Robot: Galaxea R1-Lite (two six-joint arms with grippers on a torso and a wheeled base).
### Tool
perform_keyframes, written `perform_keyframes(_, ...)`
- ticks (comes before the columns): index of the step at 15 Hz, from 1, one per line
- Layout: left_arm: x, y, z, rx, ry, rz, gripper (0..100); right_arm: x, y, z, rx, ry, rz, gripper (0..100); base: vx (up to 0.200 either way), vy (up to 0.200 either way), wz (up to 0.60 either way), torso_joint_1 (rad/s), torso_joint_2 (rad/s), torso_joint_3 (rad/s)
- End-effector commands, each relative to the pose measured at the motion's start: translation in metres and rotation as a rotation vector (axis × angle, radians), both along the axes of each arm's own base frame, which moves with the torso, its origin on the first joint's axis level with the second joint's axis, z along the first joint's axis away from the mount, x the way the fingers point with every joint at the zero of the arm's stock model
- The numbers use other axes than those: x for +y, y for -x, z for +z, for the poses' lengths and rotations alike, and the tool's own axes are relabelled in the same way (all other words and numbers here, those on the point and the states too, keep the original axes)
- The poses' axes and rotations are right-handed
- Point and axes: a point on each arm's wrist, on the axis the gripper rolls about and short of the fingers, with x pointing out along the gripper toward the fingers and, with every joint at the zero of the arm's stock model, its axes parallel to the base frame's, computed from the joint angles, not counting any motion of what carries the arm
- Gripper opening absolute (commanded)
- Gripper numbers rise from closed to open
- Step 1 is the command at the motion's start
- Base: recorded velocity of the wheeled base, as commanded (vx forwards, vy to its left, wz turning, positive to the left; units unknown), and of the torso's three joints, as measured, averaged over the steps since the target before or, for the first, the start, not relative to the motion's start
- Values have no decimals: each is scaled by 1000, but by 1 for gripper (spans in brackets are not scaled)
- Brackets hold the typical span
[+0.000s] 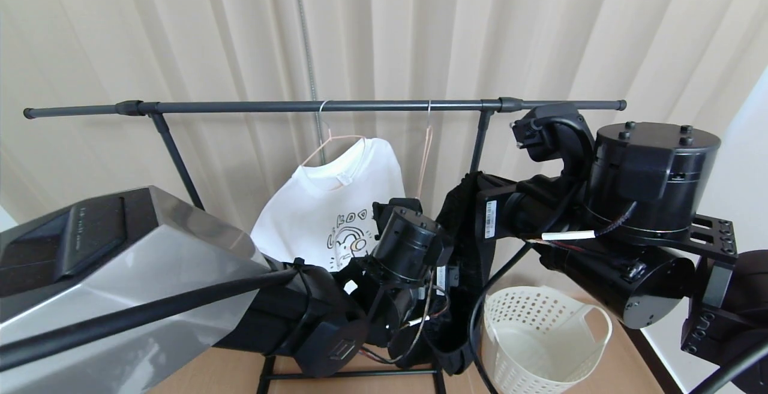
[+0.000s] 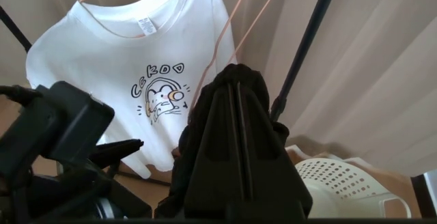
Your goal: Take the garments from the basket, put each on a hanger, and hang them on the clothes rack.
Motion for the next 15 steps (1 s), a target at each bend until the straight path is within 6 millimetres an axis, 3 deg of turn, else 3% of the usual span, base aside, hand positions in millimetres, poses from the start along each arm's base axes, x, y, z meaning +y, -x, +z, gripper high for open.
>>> perform_keyframes(1,2,1,-8,18,-24,4,100,-5,-1,5,-13,-12,-13,0,0,0,0,0,0,0)
perform_keyframes(7,17,15,-29,71,-129,37,100,-21,-8,17,-42,-35,-71,0,0,0,0,0,0,0)
perform_keyframes(15,38,54,-22,96,-167,-9,100,-42,-27,24,-63,-48,-166,0,0,0,0,0,0,0)
